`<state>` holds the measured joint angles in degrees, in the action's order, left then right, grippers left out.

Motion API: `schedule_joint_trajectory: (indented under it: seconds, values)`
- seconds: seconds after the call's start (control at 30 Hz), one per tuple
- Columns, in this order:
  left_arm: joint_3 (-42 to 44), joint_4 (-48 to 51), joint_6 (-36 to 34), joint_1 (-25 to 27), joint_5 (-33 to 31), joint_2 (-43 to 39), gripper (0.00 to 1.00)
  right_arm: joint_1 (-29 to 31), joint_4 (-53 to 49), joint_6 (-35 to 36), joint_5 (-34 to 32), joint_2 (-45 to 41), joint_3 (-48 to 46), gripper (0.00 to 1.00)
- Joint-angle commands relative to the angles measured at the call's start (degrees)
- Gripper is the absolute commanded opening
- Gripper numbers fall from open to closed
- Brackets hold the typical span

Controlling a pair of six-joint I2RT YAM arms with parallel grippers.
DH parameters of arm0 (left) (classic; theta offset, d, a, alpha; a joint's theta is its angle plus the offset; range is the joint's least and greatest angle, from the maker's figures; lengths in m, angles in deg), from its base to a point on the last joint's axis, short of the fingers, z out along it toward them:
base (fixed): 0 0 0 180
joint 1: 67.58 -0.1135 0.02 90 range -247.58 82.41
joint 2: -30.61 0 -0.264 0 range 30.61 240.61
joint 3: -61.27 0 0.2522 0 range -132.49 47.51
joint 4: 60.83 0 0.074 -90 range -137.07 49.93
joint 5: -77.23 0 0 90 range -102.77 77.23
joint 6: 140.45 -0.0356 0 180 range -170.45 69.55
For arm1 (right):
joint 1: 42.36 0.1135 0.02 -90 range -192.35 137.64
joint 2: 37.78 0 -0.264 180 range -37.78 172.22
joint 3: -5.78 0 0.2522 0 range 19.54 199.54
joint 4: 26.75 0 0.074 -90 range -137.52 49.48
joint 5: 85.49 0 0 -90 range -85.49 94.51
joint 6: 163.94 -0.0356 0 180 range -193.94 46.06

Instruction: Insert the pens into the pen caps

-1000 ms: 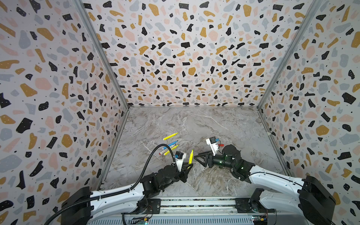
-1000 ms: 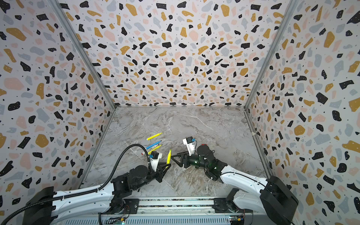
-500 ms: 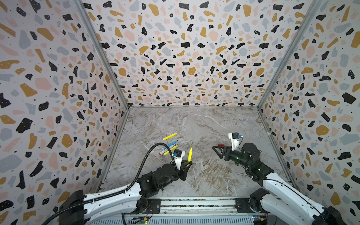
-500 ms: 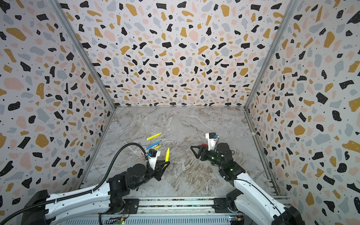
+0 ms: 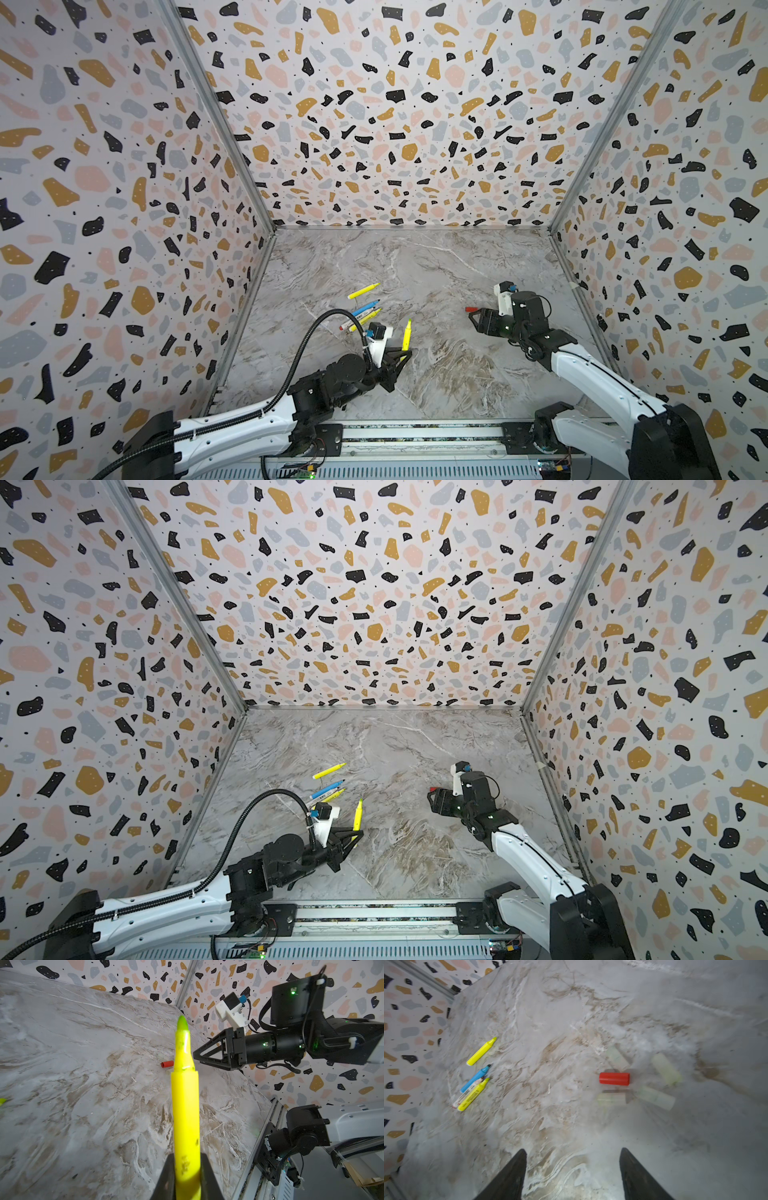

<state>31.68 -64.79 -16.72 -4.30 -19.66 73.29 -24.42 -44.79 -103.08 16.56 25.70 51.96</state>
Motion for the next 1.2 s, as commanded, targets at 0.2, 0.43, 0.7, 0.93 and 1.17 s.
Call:
schedule_joint_trajectory:
  seconds: [0.2, 0.43, 0.7, 0.93, 1.17]
  values:
    - [0.47, -3.02, -0.82, -0.18, 1.31, 0.44, 0.00, -4.39, -3.97, 8.90, -10.03, 17.97, 13.90, 0.70]
    - [0.06, -3.58, -1.65, -0.18, 1.25, 2.37, 0.00, -4.40, -6.13, 13.38, -15.62, 27.42, 20.15, 0.63]
    - [0.61, -4.51, -1.85, -0.18, 1.27, 3.64, 0.00, -4.49, -8.15, 16.18, -15.36, 33.15, 23.80, 0.58]
    - [0.64, -3.78, -2.03, -0.18, 1.18, 3.38, 0.00, -4.42, -8.91, 16.91, -14.69, 36.67, 26.22, 0.50]
    - [0.92, -3.55, -1.89, -0.18, 0.66, 3.11, 0.00, -4.40, -9.57, 17.28, -16.49, 38.33, 26.63, 0.44]
